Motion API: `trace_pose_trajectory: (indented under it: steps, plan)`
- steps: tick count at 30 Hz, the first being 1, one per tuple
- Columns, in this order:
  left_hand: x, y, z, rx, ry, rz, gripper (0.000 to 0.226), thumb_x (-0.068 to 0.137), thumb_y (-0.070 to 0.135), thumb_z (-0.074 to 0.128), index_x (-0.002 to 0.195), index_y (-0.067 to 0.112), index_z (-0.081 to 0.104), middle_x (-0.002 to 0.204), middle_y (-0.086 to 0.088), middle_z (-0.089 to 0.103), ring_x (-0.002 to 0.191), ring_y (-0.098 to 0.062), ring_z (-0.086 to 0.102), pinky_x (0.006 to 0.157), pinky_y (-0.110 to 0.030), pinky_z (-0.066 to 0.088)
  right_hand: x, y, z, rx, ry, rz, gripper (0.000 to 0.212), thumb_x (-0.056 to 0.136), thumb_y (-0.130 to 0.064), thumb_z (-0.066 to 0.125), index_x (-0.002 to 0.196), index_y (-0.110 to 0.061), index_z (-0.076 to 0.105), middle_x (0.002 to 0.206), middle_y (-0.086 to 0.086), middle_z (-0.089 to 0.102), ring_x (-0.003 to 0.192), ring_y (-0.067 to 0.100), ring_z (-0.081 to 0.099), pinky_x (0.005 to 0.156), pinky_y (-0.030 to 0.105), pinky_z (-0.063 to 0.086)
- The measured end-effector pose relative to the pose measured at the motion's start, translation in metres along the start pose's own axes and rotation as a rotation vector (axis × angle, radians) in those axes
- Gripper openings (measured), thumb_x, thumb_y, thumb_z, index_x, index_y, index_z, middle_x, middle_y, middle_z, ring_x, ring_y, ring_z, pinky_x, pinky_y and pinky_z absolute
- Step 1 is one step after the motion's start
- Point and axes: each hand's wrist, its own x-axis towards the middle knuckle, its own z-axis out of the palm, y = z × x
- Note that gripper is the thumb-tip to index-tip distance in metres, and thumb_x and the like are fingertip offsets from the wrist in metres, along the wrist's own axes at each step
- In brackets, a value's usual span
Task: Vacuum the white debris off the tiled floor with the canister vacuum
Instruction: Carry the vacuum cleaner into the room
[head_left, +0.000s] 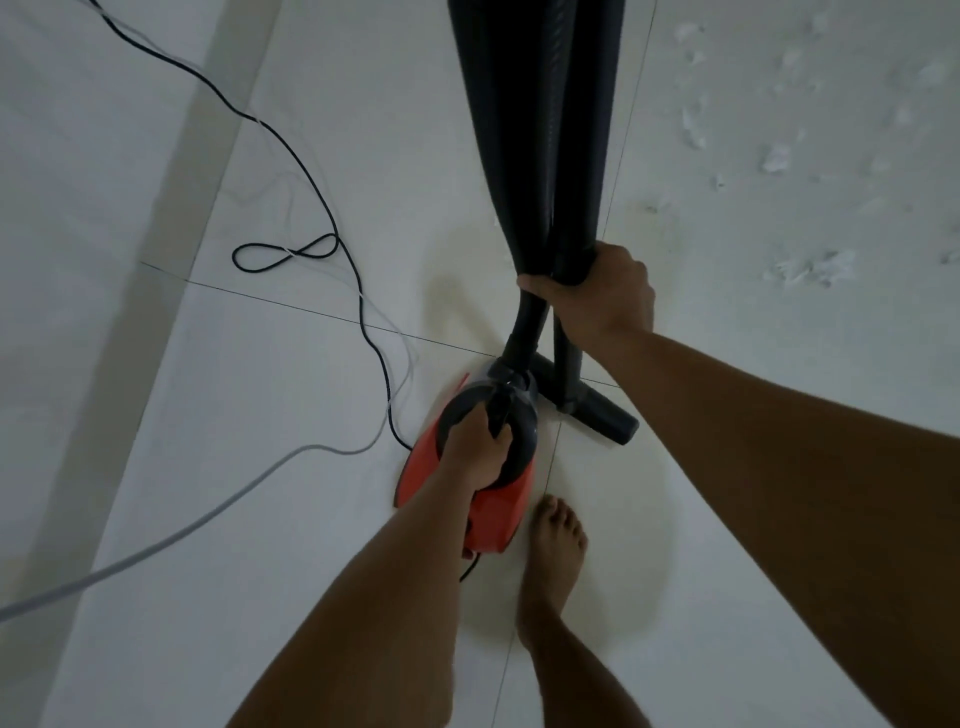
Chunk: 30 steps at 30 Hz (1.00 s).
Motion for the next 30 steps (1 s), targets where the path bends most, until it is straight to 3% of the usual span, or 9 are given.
trace_pose_trajectory:
  steps: [5, 9, 13, 17, 20, 25, 30]
  plan:
    - [0.005, -0.013, -0.010, -0.004, -0.016, 0.064, 0.047, 0.107, 0.030, 0.047, 0.149, 0.008, 0.041, 0.110, -0.008, 0.063, 0.097, -0.021, 0.063, 0.082, -0.029, 0.045, 0.008, -0.007, 0.024, -0.012, 0.036, -0.029, 0.063, 0.076, -0.062, 0.079, 0.125, -0.024, 0.069, 0.111, 0.001, 0.074, 0.102, 0.025, 0.069, 0.077, 0.029, 0.047]
    - [0.008, -0.015, -0.011, -0.008, 0.013, 0.109, 0.037, 0.107, 0.025, 0.047, 0.138, 0.006, 0.051, 0.121, -0.013, 0.065, 0.112, -0.027, 0.062, 0.088, -0.027, 0.044, 0.005, -0.012, 0.029, -0.027, 0.072, -0.046, 0.064, 0.076, -0.062, 0.080, 0.124, -0.021, 0.069, 0.112, 0.000, 0.074, 0.100, 0.023, 0.070, 0.080, 0.031, 0.053]
    - [0.014, -0.008, -0.009, -0.017, -0.010, 0.157, 0.031, 0.106, 0.030, 0.048, 0.126, 0.009, 0.055, 0.104, -0.011, 0.068, 0.097, -0.027, 0.066, 0.093, -0.043, 0.053, 0.000, -0.011, 0.019, -0.038, 0.132, -0.041, 0.063, 0.076, -0.061, 0.081, 0.122, -0.019, 0.069, 0.110, 0.002, 0.073, 0.099, 0.025, 0.070, 0.081, 0.034, 0.055]
    - [0.022, 0.006, 0.000, -0.047, -0.031, 0.148, 0.032, 0.106, 0.029, 0.048, 0.131, 0.009, 0.053, 0.104, -0.012, 0.069, 0.098, -0.028, 0.067, 0.093, -0.042, 0.053, 0.003, -0.002, 0.011, -0.057, 0.154, -0.012, 0.062, 0.077, -0.058, 0.082, 0.124, -0.019, 0.069, 0.113, 0.003, 0.073, 0.103, 0.027, 0.069, 0.079, 0.032, 0.050]
    - [0.028, 0.013, 0.002, -0.049, -0.032, 0.149, 0.029, 0.106, 0.027, 0.049, 0.128, 0.009, 0.054, 0.097, -0.010, 0.068, 0.091, -0.025, 0.067, 0.084, -0.036, 0.054, 0.005, 0.006, 0.013, -0.063, 0.139, -0.003, 0.061, 0.079, -0.057, 0.081, 0.126, -0.021, 0.068, 0.113, 0.003, 0.073, 0.103, 0.028, 0.068, 0.076, 0.030, 0.046]
    - [0.025, 0.006, 0.000, -0.002, -0.011, 0.119, 0.029, 0.107, 0.028, 0.047, 0.128, 0.009, 0.055, 0.100, -0.008, 0.067, 0.094, -0.026, 0.067, 0.086, -0.037, 0.053, 0.008, -0.004, 0.019, -0.048, 0.141, -0.002, 0.062, 0.079, -0.059, 0.080, 0.128, -0.022, 0.068, 0.118, 0.003, 0.073, 0.107, 0.027, 0.068, 0.075, 0.029, 0.043]
    - [0.012, -0.034, -0.021, 0.046, 0.053, 0.072, 0.032, 0.107, 0.026, 0.046, 0.135, 0.011, 0.052, 0.105, -0.005, 0.063, 0.099, -0.023, 0.064, 0.078, -0.028, 0.046, -0.009, -0.011, 0.043, 0.020, 0.102, -0.001, 0.060, 0.075, -0.059, 0.082, 0.122, -0.023, 0.070, 0.104, -0.002, 0.072, 0.099, 0.024, 0.069, 0.077, 0.031, 0.051]
